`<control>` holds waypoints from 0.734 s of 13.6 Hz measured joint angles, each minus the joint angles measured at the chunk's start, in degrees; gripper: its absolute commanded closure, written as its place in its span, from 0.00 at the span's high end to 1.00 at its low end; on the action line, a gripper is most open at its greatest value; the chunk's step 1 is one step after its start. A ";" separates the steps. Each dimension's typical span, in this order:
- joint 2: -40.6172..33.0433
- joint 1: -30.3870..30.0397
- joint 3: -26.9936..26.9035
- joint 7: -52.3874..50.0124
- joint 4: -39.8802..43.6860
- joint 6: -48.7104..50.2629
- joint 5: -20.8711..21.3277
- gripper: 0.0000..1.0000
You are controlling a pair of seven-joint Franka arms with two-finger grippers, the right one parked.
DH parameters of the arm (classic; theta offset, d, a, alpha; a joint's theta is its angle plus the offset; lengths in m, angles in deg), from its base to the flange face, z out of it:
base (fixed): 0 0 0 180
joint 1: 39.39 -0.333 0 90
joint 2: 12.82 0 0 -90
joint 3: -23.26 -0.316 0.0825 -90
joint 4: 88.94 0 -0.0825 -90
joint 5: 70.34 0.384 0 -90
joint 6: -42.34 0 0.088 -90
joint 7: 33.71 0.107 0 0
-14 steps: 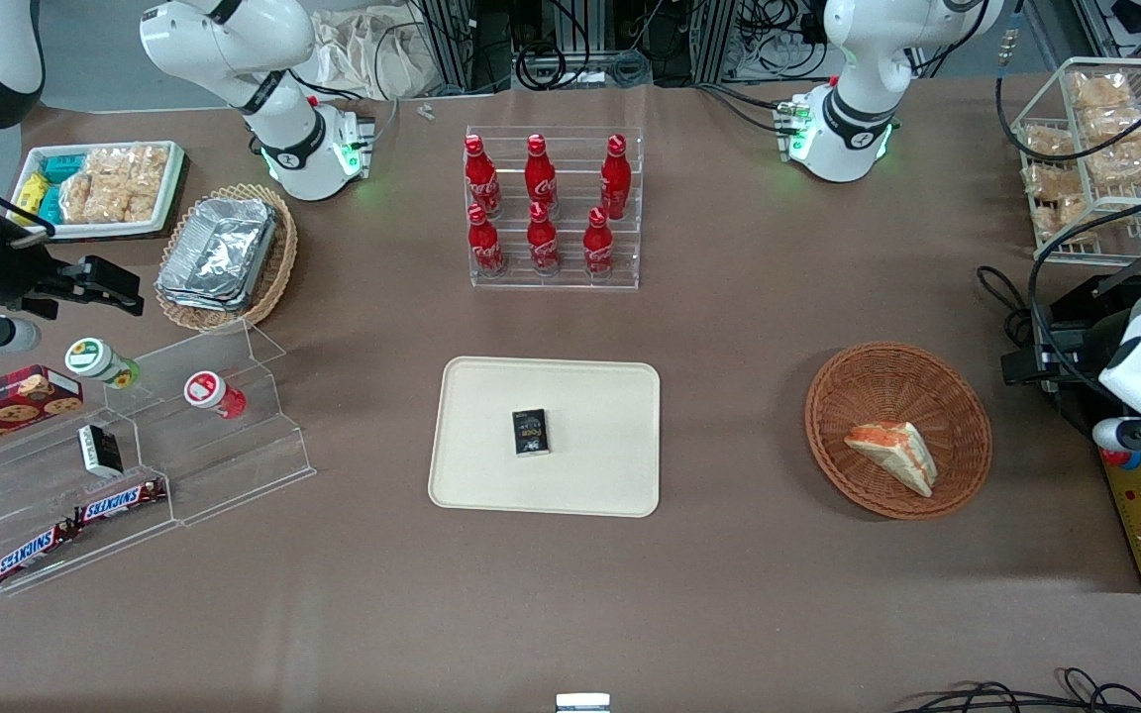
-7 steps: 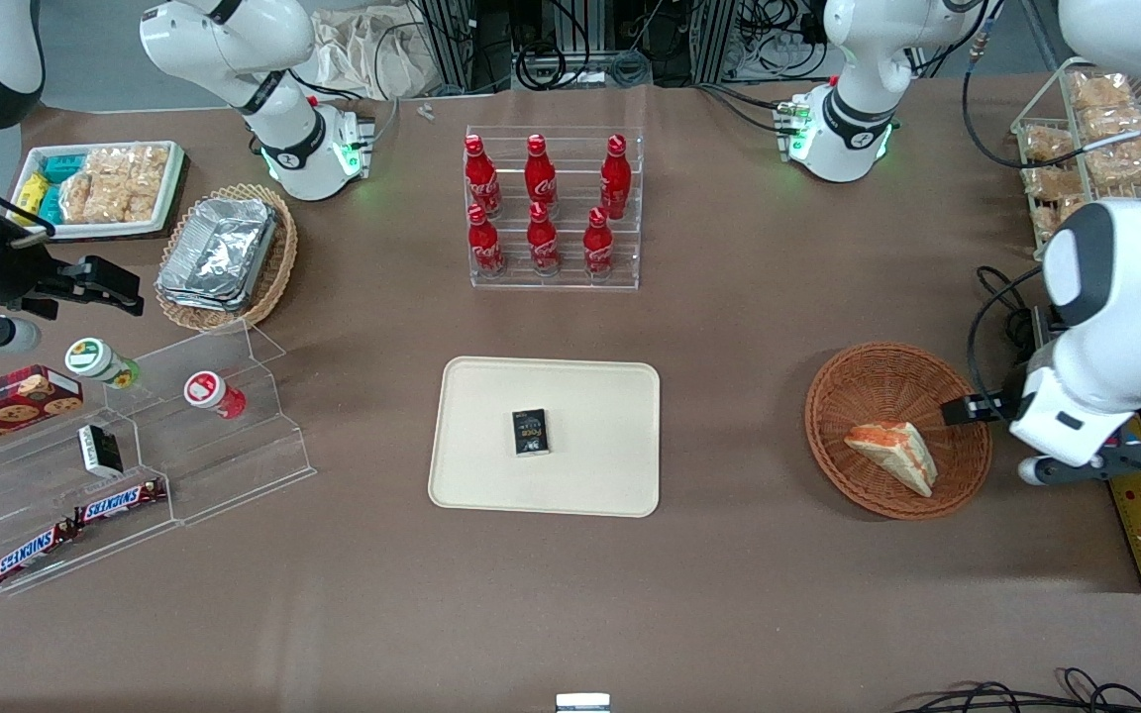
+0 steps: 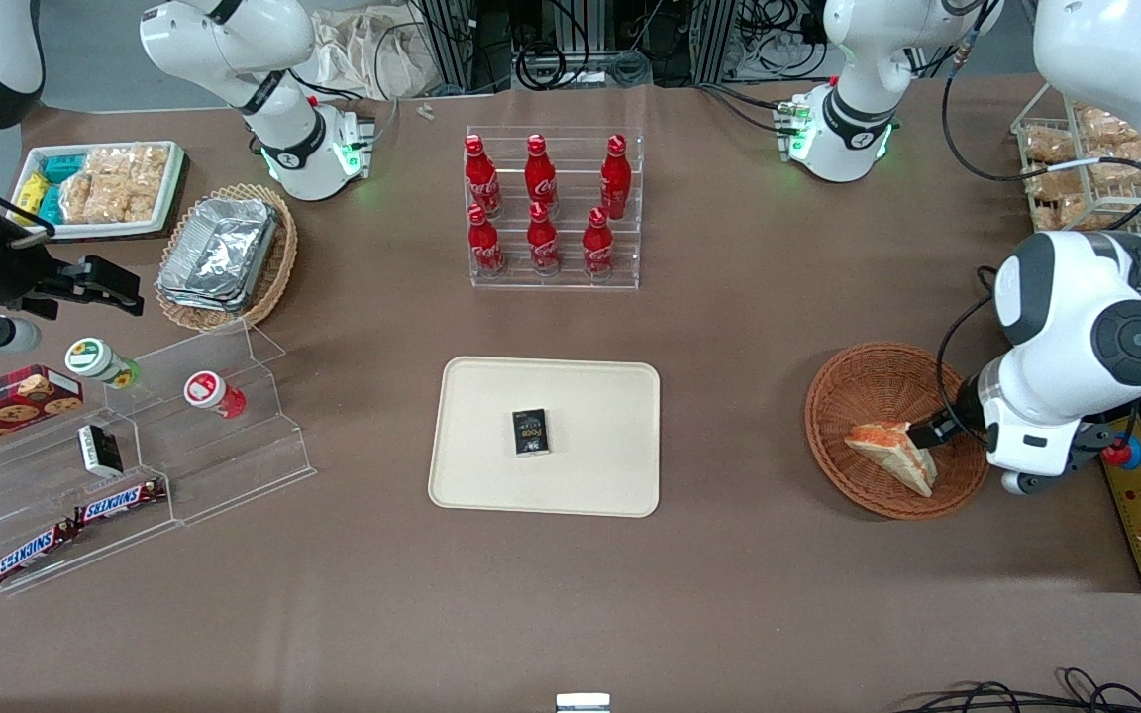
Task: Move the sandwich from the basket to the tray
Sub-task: 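Lower the open left gripper over the wrapped sandwich in the basket, then close the left gripper on the sandwich's wrapped end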
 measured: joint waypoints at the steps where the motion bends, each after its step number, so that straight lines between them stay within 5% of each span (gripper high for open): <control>1: 0.55 -0.03 -0.02 -3.54 -0.89 -2.10 -0.12 1.00; 10: 5.35 -0.51 -0.13 -12.18 -3.46 -9.82 -0.61 1.00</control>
